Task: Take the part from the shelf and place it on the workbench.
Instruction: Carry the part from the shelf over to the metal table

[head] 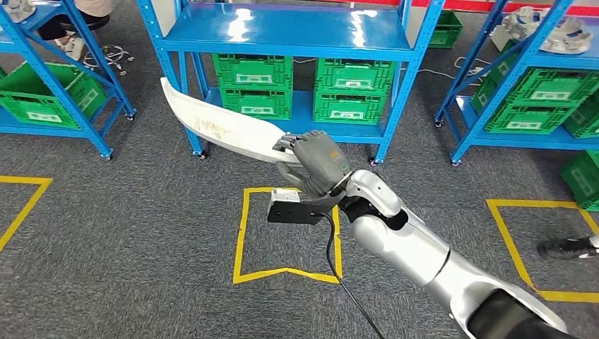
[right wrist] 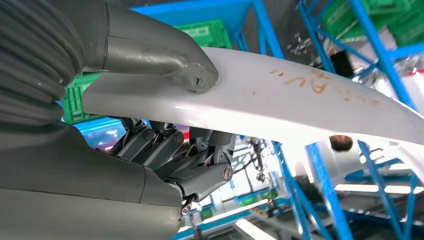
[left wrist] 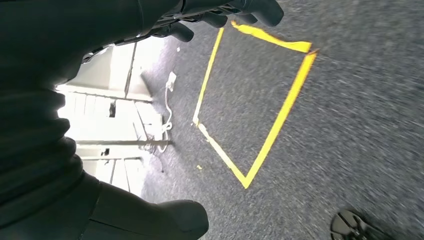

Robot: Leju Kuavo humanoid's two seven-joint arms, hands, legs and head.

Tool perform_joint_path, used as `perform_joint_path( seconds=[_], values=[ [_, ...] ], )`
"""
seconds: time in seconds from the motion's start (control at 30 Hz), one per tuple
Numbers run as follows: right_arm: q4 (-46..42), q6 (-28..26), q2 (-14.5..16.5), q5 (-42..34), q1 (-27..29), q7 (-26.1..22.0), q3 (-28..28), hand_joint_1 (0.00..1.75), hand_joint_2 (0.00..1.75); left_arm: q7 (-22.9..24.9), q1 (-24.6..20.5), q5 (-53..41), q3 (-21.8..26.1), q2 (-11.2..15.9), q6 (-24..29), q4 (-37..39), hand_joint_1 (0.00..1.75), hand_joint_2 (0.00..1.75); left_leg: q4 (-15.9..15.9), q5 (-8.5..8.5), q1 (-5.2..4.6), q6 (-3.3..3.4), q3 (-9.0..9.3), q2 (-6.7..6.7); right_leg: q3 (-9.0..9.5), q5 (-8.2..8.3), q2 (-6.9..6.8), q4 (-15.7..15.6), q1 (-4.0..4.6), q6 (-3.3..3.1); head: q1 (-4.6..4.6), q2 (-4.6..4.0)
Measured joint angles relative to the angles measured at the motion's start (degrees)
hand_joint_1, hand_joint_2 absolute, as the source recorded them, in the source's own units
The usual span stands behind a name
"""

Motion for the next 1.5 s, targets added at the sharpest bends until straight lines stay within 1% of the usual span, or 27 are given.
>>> perform_joint_path(
  seconds=[0.03, 0.07, 0.1, 0.17, 0.23, 0.3, 0.33, 0.4, 0.47, 0.53, 0.6, 0.7, 0.73, 0.8, 0.83, 0.9, 0.97, 1.03, 1.07, 1.13, 1.2, 1.27, 1.3, 1.33, 1.4, 1.47, 1.5],
  values=[
    [-0.4, 0.1, 0.0, 0.7, 0.9, -0.2, -0.1, 1.75, 1.75, 0.2, 0.0, 0.1, 0.0, -0.1, 0.0, 0.0, 0.00, 1.75, 0.1, 0.12, -0.01, -0.05, -0.22, -0.77, -0.67, 0.12, 0.08, 1.2, -0.02, -0.03, 0.05, 0.00],
    [-0.8, 0.2, 0.2, 1.3, 1.5, -0.4, -0.2, 1.75, 1.75, 0.4, 0.0, 0.3, 0.0, -0.1, 0.0, 0.0, 0.00, 1.75, 0.3, 0.22, -0.01, -0.16, -0.42, -1.51, -0.30, 1.24, 0.20, 0.3, -0.05, -0.13, 0.11, 0.00],
    [-1.2, 0.5, 0.3, 1.7, 1.8, -0.6, -0.2, 1.75, 1.75, 0.5, 0.0, 0.6, 0.0, -0.2, 0.0, 0.0, 0.00, 1.75, 0.4, 0.32, -0.01, -0.29, -0.58, -2.20, 1.06, 3.05, 0.45, -2.6, -0.09, -0.29, 0.15, 0.00],
    [-2.0, 1.4, 0.8, 2.2, 1.7, -0.9, -0.1, 1.75, 1.75, 0.1, -0.1, 1.6, 0.0, -0.4, 0.0, 0.0, 0.00, 1.75, 0.8, 0.51, -0.02, -0.71, -1.00, -3.52, 4.84, 6.10, 2.76, -10.4, -0.24, -0.68, 0.20, 0.00],
    [-2.7, 2.6, 1.5, 2.3, 1.4, -1.2, 0.2, 1.75, 1.75, -0.4, -0.2, 2.5, 0.1, -0.6, 0.0, 0.0, 0.00, 1.75, 0.8, 0.87, 0.07, -1.47, -1.53, -4.70, 6.64, 7.00, 4.31, -14.3, -0.18, -0.89, 0.22, 0.00],
    [-3.4, 3.5, 2.1, 2.0, 1.1, -1.3, 0.6, 1.75, 1.75, -0.9, 0.0, 3.1, 0.2, -0.6, 0.0, -0.1, 0.00, 1.75, 0.5, 1.36, 0.21, -2.37, -1.96, -5.77, 6.60, 7.32, 3.26, -14.6, -0.11, -1.28, 0.22, 0.00],
    [-3.7, 3.7, 2.5, 1.9, 1.0, -1.3, 0.9, 1.75, 1.75, -1.0, 0.1, 3.3, 0.3, -0.6, 0.0, -0.1, 0.00, 1.75, 0.7, 1.27, 0.20, -2.71, -2.22, -5.54, 6.67, 7.60, 2.62, -14.9, -0.20, -1.67, 0.15, 0.00],
    [-4.3, 4.0, 3.1, 1.8, 0.7, -1.3, 1.2, 1.75, 1.75, -1.1, 0.3, 3.4, 0.4, -0.6, 0.0, -0.2, 0.00, 1.75, 3.8, -0.85, 0.04, -3.27, -3.82, -3.16, 6.79, 8.11, 1.11, -15.5, -0.42, -2.51, -0.40, 0.00],
    [-4.6, 4.1, 3.3, 1.8, 0.7, -1.3, 1.5, 1.75, 1.75, -1.3, 0.3, 3.5, 0.5, -0.7, 0.0, -0.2, 0.00, 1.75, 10.9, -4.76, 0.09, -3.75, -6.82, -0.33, 6.69, 8.23, -0.48, -15.5, -0.21, -2.89, -0.90, 0.00],
    [-4.6, 4.1, 3.3, 1.7, 0.7, -1.3, 1.8, 1.75, 1.75, -1.3, 0.3, 3.6, 0.5, -0.7, 0.0, -0.2, 0.00, 1.75, 15.9, -6.62, 0.18, -4.08, -8.65, 0.58, 6.43, 8.23, -2.15, -15.4, -0.08, -2.90, -0.96, 0.00],
    [-4.6, 4.1, 3.3, 1.4, 0.7, -1.3, 2.1, 1.75, 1.75, -1.1, 0.4, 3.7, 0.6, -0.7, 0.0, -0.2, 0.00, 1.75, 12.7, -4.67, 0.19, -4.10, -6.25, 1.22, 6.28, 8.20, -3.73, -15.2, -0.06, -2.85, -0.97, 0.00],
    [-4.7, 3.8, 3.2, 0.0, 0.5, -1.3, 2.6, 1.75, 1.75, -0.2, 0.3, 3.8, 0.7, -0.6, 0.0, -0.3, 0.00, 1.75, 2.1, -1.18, -0.10, -3.41, 0.08, 4.23, 6.27, 7.97, -5.57, -14.9, 0.27, -2.31, -0.93, 0.00],
    [-4.6, 3.6, 3.2, -0.5, 0.4, -1.4, 2.7, 1.75, 1.75, 0.2, 0.3, 3.8, 0.7, -0.6, 0.0, -0.3, 0.00, 1.75, 0.7, -0.93, -0.23, -3.02, 0.76, 4.66, 6.27, 7.94, -6.07, -14.8, 0.42, -2.01, -0.87, 0.00],
    [-4.5, 3.1, 3.1, -1.3, 0.1, -1.5, 3.1, 1.75, 1.75, 1.0, 0.4, 3.9, 0.7, -0.6, 0.0, -0.3, 0.00, 1.75, 0.3, -0.71, -0.35, -2.23, 0.49, 3.58, 6.35, 7.95, -7.13, -14.8, 0.49, -1.36, -0.74, 0.00],
    [-4.4, 2.8, 3.1, -1.5, 0.0, -1.4, 3.3, 1.75, 1.75, 1.3, 0.5, 3.9, 0.8, -0.6, 0.0, -0.3, 0.00, 1.75, 0.2, -0.49, -0.27, -1.90, 0.42, 2.97, 6.37, 7.76, -6.97, -14.6, 0.35, -1.01, -0.71, 0.00],
    [-4.2, 2.5, 3.1, -1.5, -0.2, -0.6, 3.5, 1.75, 1.75, 1.2, 0.6, 3.9, 0.9, -0.4, 0.0, -0.3, 0.00, 1.75, -0.1, 0.00, -0.03, -1.19, 0.33, 1.86, 5.31, 5.73, -4.34, -11.9, -0.01, -0.37, -0.57, 0.00],
    [-4.4, 2.2, 2.9, -0.8, 0.3, 1.6, 3.6, 1.75, 1.75, 0.1, 0.6, 3.1, 1.0, 0.0, 0.0, -0.4, 0.00, 1.75, -0.1, 0.34, 0.10, -0.71, -0.01, 0.64, 2.18, 1.87, -1.01, -4.9, -0.27, -0.01, -0.34, 0.00],
    [-5.0, 1.8, 2.2, 0.0, 1.8, 4.5, 3.6, 1.75, 1.75, -1.5, 0.7, 1.4, 0.9, 0.6, 0.0, -0.4, 0.00, 1.75, 0.0, 0.53, 0.08, -0.60, -0.40, -1.01, -0.59, -0.24, -0.02, 1.2, -0.32, 0.07, -0.21, 0.00],
    [-5.6, 1.5, 1.6, 0.3, 2.6, 5.8, 3.4, 1.75, 1.75, -2.3, 0.9, 0.5, 0.6, 0.9, 0.0, -0.4, 0.00, 1.75, 0.2, 0.60, 0.08, -0.65, -0.57, -1.90, -0.63, 0.33, 0.15, 1.2, -0.32, -0.02, -0.17, 0.00],
    [-6.7, 0.9, 0.5, 0.5, 3.8, 7.5, 2.4, 1.75, 1.75, -3.5, 1.2, -1.1, -0.2, 1.3, 0.0, -0.3, 0.00, 1.75, 0.5, 0.71, 0.09, -0.86, -0.84, -3.54, 2.35, 3.87, 1.06, -4.7, -0.35, -0.38, -0.11, 0.00],
    [-7.4, 0.3, -0.7, 0.5, 4.3, 8.1, 1.1, 1.75, 1.75, -3.8, 1.1, -2.1, -1.2, 1.6, 0.0, -0.3, 0.00, 1.75, 0.9, 0.86, 0.03, -1.34, -1.23, -4.95, 5.74, 6.34, 3.15, -11.7, -0.36, -0.77, -0.09, 0.00],
    [-7.6, -0.1, -1.5, 0.5, 4.5, 7.7, -0.1, 1.75, 1.75, -3.6, 0.8, -2.2, -1.8, 1.8, 0.0, -0.2, 0.00, 1.75, 0.9, 1.13, 0.09, -2.10, -1.69, -6.07, 6.62, 6.63, 3.92, -14.0, -0.14, -1.11, -0.04, 0.00],
    [-7.6, -0.2, -1.6, 0.5, 4.4, 7.3, -0.5, 1.75, 1.75, -3.4, 0.8, -2.0, -2.0, 2.0, 0.0, -0.2, 0.00, 1.75, 0.7, 1.33, 0.15, -2.56, -1.95, -6.62, 6.63, 6.88, 3.31, -14.1, -0.02, -1.40, 0.00, 0.00],
    [-7.6, -0.1, -1.6, 0.6, 4.3, 7.0, -0.8, 1.75, 1.75, -3.4, 0.9, -1.6, -2.0, 2.1, 0.0, -0.1, 0.00, 1.75, 0.7, 1.41, 0.22, -2.90, -2.13, -6.57, 6.67, 7.13, 2.70, -14.3, -0.05, -1.79, -0.01, 0.00],
    [-7.4, 0.1, -1.1, 0.9, 3.8, 6.3, -0.9, 1.75, 1.75, -3.6, 1.1, -0.6, -2.1, 2.3, -0.1, 0.0, 0.00, 1.75, 2.6, 0.01, 0.08, -3.44, -3.27, -4.20, 6.82, 7.64, 1.44, -14.9, -0.17, -2.70, -0.29, 0.00],
    [-6.8, 0.6, -0.3, 1.3, 3.1, 6.0, -0.9, 1.75, 1.75, -4.0, 1.1, 0.1, -2.0, 2.4, -0.1, 0.2, 0.00, 1.75, 8.9, -3.78, 0.01, -3.85, -6.09, -0.86, 6.79, 7.79, 0.03, -15.1, -0.04, -3.26, -0.68, 0.00],
    [-6.5, 0.8, 0.0, 1.5, 2.8, 6.0, -0.9, 1.75, 1.75, -4.2, 1.1, 0.2, -2.0, 2.5, -0.1, 0.2, 0.00, 1.75, 12.7, -5.65, 0.06, -4.08, -7.79, -0.10, 6.74, 7.77, -0.83, -15.1, 0.08, -3.37, -0.79, 0.00]
  ],
)
